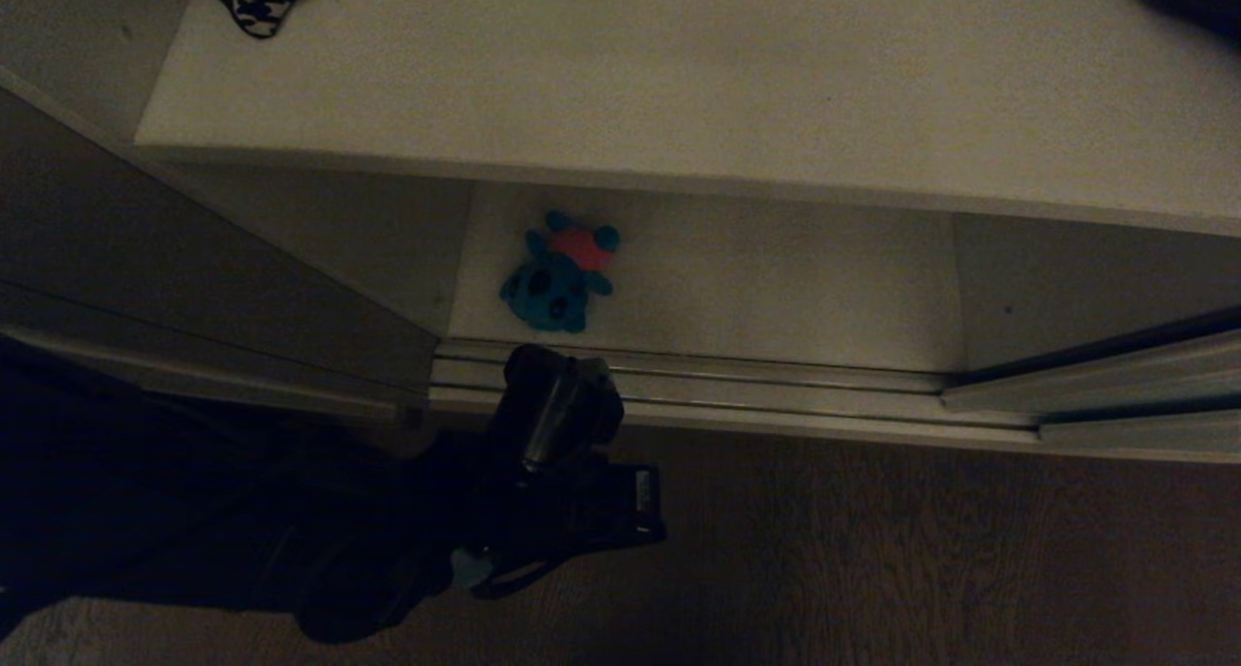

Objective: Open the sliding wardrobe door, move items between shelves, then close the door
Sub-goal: Place the blue doll on the higher shelf

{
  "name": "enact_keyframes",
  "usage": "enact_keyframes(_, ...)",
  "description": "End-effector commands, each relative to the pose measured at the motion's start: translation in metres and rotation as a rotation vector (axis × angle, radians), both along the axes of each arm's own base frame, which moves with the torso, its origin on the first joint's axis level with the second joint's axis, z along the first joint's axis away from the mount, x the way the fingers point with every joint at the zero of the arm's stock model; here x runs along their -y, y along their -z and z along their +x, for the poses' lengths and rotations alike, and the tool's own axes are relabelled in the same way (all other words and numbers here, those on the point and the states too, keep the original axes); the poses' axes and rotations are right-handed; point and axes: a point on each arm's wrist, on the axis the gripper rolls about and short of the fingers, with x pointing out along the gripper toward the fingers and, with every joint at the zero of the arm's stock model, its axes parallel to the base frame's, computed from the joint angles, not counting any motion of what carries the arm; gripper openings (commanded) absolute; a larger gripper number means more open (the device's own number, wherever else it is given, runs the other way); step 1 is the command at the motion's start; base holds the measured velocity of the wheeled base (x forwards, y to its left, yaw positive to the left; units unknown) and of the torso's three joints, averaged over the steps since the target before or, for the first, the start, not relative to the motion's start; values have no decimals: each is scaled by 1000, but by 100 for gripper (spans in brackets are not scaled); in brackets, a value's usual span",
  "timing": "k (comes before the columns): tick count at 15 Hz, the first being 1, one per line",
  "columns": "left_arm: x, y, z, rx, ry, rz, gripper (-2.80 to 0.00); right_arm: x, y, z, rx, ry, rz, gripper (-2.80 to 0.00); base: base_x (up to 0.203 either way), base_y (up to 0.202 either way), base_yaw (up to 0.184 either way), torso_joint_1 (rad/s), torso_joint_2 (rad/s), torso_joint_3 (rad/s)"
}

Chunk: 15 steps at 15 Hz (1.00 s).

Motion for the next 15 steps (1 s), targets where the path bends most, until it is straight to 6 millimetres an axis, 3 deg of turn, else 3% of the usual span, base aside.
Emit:
enact_keyframes(1, 5, 6, 22, 2, -29, 2, -280, 0, 0, 0, 2, 0, 0, -280, 0, 0, 0, 0, 0, 0)
enact_keyframes(6, 3, -21, 77, 140, -98, -42, -280, 0, 0, 0, 2, 0, 0, -280, 0, 0, 0, 0, 0, 0)
enact_keyframes(11, -5, -20, 140, 239, -164, -18, -280, 0, 0, 0, 1, 0, 0, -280, 0, 0, 0, 0, 0, 0)
enact_keyframes(15, -14, -22, 175, 304, -195, 8, -280, 0, 0, 0, 2, 0, 0, -280, 0, 0, 0, 0, 0, 0)
